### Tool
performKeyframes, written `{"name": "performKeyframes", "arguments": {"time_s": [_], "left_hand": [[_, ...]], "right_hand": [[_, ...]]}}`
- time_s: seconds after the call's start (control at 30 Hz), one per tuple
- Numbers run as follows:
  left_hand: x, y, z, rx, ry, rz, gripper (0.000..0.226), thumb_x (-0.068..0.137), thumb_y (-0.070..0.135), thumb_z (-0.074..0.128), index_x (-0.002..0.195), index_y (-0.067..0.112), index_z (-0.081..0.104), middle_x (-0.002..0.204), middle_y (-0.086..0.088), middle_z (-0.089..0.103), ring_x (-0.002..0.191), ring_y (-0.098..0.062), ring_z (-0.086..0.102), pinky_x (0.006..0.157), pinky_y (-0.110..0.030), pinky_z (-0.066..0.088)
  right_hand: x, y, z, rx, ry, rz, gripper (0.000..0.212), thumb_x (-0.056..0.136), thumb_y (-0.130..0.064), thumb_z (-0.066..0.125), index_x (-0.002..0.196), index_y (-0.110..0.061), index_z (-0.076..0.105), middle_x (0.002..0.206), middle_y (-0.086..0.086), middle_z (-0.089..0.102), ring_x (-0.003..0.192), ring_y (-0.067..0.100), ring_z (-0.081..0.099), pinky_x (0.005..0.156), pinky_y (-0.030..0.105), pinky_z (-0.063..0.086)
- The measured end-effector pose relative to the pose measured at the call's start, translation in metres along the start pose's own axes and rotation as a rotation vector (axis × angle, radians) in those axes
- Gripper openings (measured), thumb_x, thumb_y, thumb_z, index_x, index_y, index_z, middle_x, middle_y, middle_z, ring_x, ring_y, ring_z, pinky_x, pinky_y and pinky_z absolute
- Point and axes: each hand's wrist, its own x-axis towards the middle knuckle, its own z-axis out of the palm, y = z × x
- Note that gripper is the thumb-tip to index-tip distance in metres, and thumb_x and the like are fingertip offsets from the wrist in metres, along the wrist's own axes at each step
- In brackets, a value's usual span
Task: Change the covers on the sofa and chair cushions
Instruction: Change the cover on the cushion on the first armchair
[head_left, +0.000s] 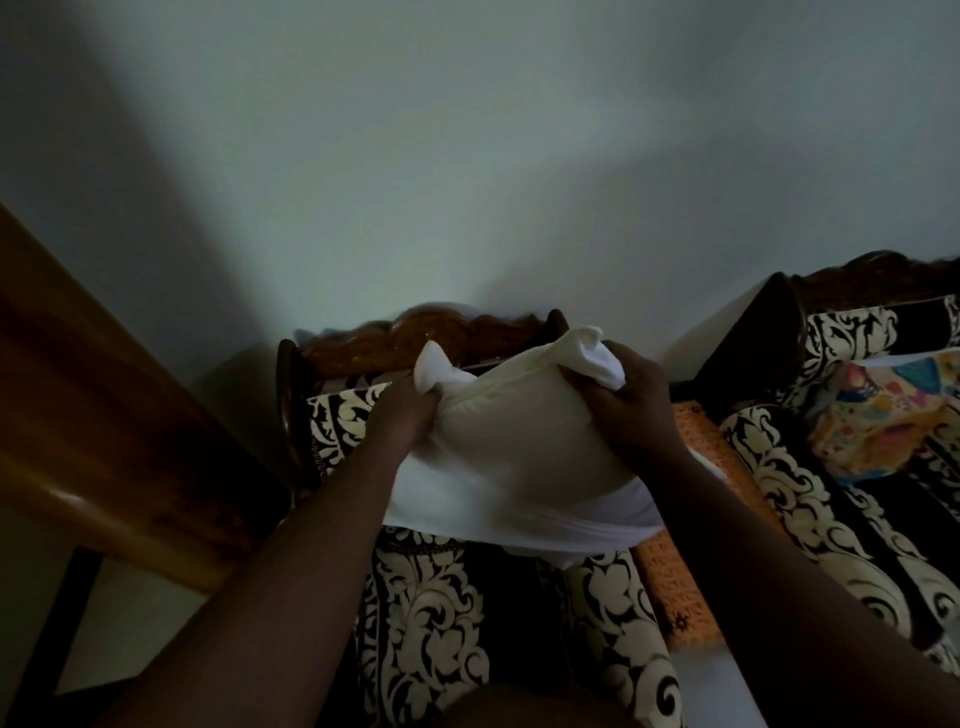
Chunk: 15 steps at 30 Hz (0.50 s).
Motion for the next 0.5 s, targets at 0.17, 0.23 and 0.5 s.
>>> {"name": "performKeyframes", "arguments": {"time_s": [0.17,0.23,0.5], "left_hand": [[0.017,-0.022,-0.003,0.157,-0.026,-0.049,0.049,0.098,0.042,0.057,0.133,0.008,0.06,0.13,-0.019,0.063,0.115,-0.037,0.061,0.091,-0.04,0.05],[0.024,-0.037,-0.002,0.164,-0.026,-0.106,0.053,0.098,0.043,0.058,0.136,0.007,0.057,0.133,-0.021,0.062,0.117,-0.038,0.06,0.094,-0.043,0.051],[-0.016,0.021,0.004,-0.187,-0.128,0.457,0.096,0.073,0.086,0.056,0.143,0.02,0.052,0.147,-0.002,0.053,0.134,-0.02,0.05,0.11,-0.041,0.043]], "right_hand": [[-0.004,0.003,0.0,0.02,0.027,-0.003,0.018,0.091,-0.01,0.073,0.108,-0.011,0.075,0.097,0.0,0.076,0.09,0.012,0.072,0.074,0.03,0.055],[-0.009,0.003,0.003,0.012,0.021,-0.001,0.016,0.09,-0.016,0.074,0.106,-0.013,0.075,0.095,-0.001,0.076,0.088,0.011,0.072,0.073,0.031,0.056],[0.006,0.009,0.015,-0.153,-0.037,0.163,0.031,0.088,-0.034,0.077,0.113,-0.018,0.071,0.103,-0.001,0.074,0.093,0.013,0.068,0.081,0.036,0.055]]}}
